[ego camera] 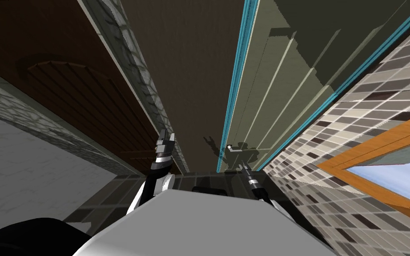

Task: Pull the door open

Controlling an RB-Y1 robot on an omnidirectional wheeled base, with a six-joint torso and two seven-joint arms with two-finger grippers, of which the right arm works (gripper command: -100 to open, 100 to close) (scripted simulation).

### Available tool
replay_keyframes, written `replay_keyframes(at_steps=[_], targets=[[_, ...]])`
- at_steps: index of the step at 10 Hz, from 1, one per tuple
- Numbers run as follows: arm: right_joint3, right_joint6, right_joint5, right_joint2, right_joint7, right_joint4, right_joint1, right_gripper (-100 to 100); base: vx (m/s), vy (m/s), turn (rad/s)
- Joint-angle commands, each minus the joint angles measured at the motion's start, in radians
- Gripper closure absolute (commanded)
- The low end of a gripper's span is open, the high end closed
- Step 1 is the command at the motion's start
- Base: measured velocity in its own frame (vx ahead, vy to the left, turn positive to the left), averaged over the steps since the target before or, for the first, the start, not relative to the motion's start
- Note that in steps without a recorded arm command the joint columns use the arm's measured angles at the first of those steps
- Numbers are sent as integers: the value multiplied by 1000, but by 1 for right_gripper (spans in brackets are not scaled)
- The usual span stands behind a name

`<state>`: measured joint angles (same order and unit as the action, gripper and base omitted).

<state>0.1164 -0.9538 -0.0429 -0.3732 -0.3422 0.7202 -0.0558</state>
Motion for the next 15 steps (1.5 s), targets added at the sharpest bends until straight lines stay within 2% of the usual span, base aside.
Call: replay_keyframes(at_steps=[1, 3, 4, 5, 7, 10, 11, 14, 15], targets=[[-23, -9, -14, -1, 4, -31, 8, -100, 63, 6, 267], [-44, -17, -27, -2, 8, -59, 16, -100, 102, -3, 228], [-68, -26, -42, -2, 13, -92, 24, -100, 137, 16, 418], [-81, -31, -50, -3, 15, -108, 29, -100, 154, -9, 143], [-81, -31, -50, -3, 15, -108, 29, -100, 59, -23, 36], [-130, -49, -80, -4, 24, -174, 46, -100, 80, -7, 245], [-130, -49, -80, -4, 24, -162, 46, -100, 93, -15, 89], [-132, -52, -82, -5, 25, -179, 50, -100, 20, -6, 12], [-132, -52, -82, -5, 25, -179, 50, 100, 1, 0, -13]])
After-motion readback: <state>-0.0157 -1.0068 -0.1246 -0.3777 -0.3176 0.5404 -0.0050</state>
